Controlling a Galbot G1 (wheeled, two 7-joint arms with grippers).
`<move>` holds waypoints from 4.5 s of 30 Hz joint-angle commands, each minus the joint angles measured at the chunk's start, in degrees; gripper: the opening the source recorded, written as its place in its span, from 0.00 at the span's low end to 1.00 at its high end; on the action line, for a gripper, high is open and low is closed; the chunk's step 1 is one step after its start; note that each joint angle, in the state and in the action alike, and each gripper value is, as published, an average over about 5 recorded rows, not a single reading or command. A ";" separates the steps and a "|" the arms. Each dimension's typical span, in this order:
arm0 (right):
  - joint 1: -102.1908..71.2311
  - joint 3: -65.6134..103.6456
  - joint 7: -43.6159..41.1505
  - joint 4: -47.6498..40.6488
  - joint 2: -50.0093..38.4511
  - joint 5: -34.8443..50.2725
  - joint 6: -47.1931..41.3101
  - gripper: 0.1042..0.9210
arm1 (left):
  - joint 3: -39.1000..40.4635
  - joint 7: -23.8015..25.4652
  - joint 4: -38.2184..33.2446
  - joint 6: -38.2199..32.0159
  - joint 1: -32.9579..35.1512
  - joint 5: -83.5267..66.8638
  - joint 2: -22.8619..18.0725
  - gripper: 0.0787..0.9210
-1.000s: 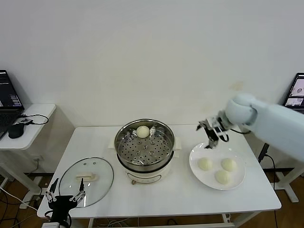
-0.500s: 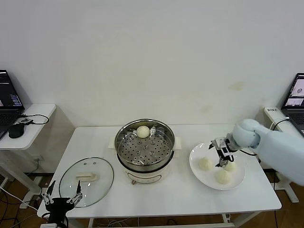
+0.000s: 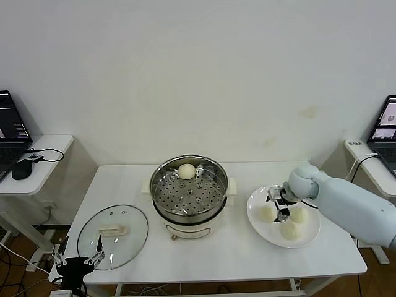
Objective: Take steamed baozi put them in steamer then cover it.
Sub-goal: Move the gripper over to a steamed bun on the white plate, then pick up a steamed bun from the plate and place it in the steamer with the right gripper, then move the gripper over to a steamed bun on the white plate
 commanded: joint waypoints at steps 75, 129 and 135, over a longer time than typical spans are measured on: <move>23.97 -20.05 12.51 -13.72 42.27 35.72 -25.52 0.50 | -2.93 0.02 -0.37 0.10 -2.28 -1.56 0.55 0.88; 0.16 0.83 -9.35 17.84 -20.50 1.69 0.97 0.88 | -1.72 0.42 -0.31 0.43 -0.40 -0.07 1.19 0.88; -1.31 0.70 -8.50 16.80 -18.82 1.17 -0.01 0.88 | -1.37 0.40 -0.05 0.37 -0.18 0.39 0.70 0.88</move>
